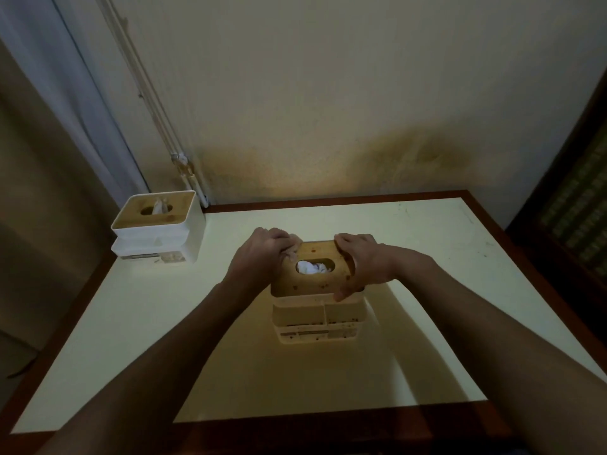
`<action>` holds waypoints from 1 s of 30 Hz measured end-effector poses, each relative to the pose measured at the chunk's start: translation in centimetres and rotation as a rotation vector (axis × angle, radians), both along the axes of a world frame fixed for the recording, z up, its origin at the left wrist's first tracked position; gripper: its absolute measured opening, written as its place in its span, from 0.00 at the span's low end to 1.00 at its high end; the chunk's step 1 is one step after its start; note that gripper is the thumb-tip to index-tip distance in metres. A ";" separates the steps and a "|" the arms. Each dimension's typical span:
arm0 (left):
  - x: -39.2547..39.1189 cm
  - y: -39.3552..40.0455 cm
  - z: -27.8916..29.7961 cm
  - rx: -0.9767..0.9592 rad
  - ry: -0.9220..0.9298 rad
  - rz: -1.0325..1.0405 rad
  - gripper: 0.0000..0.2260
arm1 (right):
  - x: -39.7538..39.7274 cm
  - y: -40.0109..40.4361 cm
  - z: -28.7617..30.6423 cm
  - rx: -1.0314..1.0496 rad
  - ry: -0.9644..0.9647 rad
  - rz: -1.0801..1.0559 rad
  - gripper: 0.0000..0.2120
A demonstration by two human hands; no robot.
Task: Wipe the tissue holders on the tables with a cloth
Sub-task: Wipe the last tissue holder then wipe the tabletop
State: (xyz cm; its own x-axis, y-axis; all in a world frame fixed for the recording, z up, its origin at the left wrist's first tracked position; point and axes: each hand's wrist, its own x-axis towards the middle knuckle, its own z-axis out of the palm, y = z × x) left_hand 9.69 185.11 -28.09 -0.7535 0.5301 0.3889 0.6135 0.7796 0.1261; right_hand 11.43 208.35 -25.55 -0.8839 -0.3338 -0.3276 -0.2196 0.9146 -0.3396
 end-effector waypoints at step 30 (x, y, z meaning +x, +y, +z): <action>0.5 -0.1 0.0 0.180 -0.219 0.097 0.14 | -0.2 -0.8 1.3 0.260 -0.032 0.022 0.58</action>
